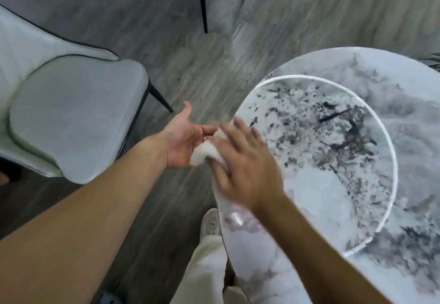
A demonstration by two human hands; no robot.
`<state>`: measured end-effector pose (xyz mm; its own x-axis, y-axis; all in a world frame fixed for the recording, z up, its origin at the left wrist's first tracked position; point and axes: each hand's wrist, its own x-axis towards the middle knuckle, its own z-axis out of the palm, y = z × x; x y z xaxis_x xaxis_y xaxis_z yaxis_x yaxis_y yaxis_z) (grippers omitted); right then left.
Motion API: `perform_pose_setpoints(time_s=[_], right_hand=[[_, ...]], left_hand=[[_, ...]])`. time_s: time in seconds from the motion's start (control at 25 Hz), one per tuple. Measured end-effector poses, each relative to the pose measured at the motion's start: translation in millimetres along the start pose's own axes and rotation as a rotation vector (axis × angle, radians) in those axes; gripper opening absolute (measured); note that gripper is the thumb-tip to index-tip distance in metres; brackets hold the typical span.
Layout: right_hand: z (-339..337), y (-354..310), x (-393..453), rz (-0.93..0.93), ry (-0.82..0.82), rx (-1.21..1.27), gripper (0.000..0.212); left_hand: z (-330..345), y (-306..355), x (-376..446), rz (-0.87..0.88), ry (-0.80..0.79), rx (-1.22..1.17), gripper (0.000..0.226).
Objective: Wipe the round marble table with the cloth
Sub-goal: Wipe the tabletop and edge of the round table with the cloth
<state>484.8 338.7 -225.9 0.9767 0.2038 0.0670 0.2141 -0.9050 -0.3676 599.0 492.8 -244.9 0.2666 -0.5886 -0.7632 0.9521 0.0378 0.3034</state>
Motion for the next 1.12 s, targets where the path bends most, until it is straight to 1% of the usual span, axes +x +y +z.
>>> perform_pose_setpoints(time_s=[0.08, 0.16, 0.2, 0.24, 0.28, 0.36, 0.4, 0.44, 0.48, 0.52, 0.56, 0.6, 0.64, 0.68, 0.72, 0.76, 0.8, 0.84, 0.88, 0.92, 0.96, 1.04, 1.08, 1.12], right_hand=[[-12, 36, 60, 0.073, 0.001, -0.073, 0.042], [-26, 69, 99, 0.149, -0.043, -0.152, 0.048], [-31, 82, 114, 0.193, -0.04, -0.183, 0.052], [-35, 90, 124, 0.227, -0.025, -0.206, 0.056], [-37, 94, 130, 0.236, -0.01, -0.227, 0.059], [-38, 96, 133, 0.177, 0.006, -0.239, 0.058], [-40, 97, 134, 0.111, -0.007, -0.224, 0.055], [-43, 101, 134, 0.031, -0.042, -0.209, 0.052], [-46, 108, 136, -0.046, -0.081, -0.198, 0.051], [-48, 118, 141, -0.102, -0.105, -0.192, 0.051], [-50, 129, 146, -0.124, -0.118, -0.178, 0.053], [-54, 141, 151, -0.104, -0.115, -0.153, 0.055], [-60, 158, 155, -0.036, -0.091, -0.132, 0.057], [-67, 180, 157, 0.079, -0.051, -0.137, 0.057], [-77, 207, 158, 0.235, -0.015, -0.163, 0.056], [-90, 234, 157, 0.441, 0.014, -0.203, 0.056], [-104, 255, 155, 0.662, 0.027, -0.243, 0.056], [-113, 267, 152, 0.82, 0.03, -0.274, 0.057], [-112, 273, 152, 0.864, 0.012, -0.308, 0.059], [-105, 274, 154, 0.805, -0.002, -0.33, 0.06], [-96, 269, 158, 0.697, -0.004, -0.323, 0.06], [-85, 256, 163, 0.494, 0.003, -0.268, 0.058], [-84, 255, 163, 0.45, 0.011, -0.234, 0.058], [-86, 258, 160, 0.453, 0.029, -0.21, 0.059]], left_hand=[[3, 10, 11, -0.007, -0.018, -0.027, 0.119], [11, 19, 21, 0.017, -0.013, -0.029, 0.117], [14, 26, 26, 0.028, -0.014, -0.018, 0.116], [16, 33, 29, 0.041, -0.018, 0.006, 0.11], [19, 38, 29, 0.057, -0.029, 0.048, 0.097], [24, 43, 31, 0.096, -0.08, 0.198, 0.061], [24, 43, 32, 0.12, -0.099, 0.29, 0.048], [25, 41, 33, 0.135, -0.108, 0.365, 0.04], [30, 42, 37, 0.14, -0.098, 0.429, 0.04], [37, 43, 41, 0.141, -0.072, 0.483, 0.046], [45, 46, 46, 0.148, -0.03, 0.531, 0.052], [53, 50, 52, 0.162, 0.026, 0.564, 0.056], [60, 55, 57, 0.181, 0.089, 0.588, 0.056], [67, 61, 62, 0.202, 0.141, 0.604, 0.054], [71, 66, 67, 0.227, 0.18, 0.621, 0.049], [76, 70, 69, 0.251, 0.205, 0.634, 0.043], [80, 73, 72, 0.277, 0.223, 0.652, 0.037], [87, 75, 75, 0.308, 0.241, 0.673, 0.029], [95, 75, 80, 0.35, 0.259, 0.706, 0.022], [105, 76, 86, 0.398, 0.279, 0.742, 0.018], [115, 76, 93, 0.454, 0.31, 0.783, 0.016], [137, 81, 107, 0.571, 0.399, 0.91, 0.018], [146, 86, 114, 0.63, 0.43, 1.009, 0.02], [154, 89, 120, 0.693, 0.439, 1.125, 0.02]])
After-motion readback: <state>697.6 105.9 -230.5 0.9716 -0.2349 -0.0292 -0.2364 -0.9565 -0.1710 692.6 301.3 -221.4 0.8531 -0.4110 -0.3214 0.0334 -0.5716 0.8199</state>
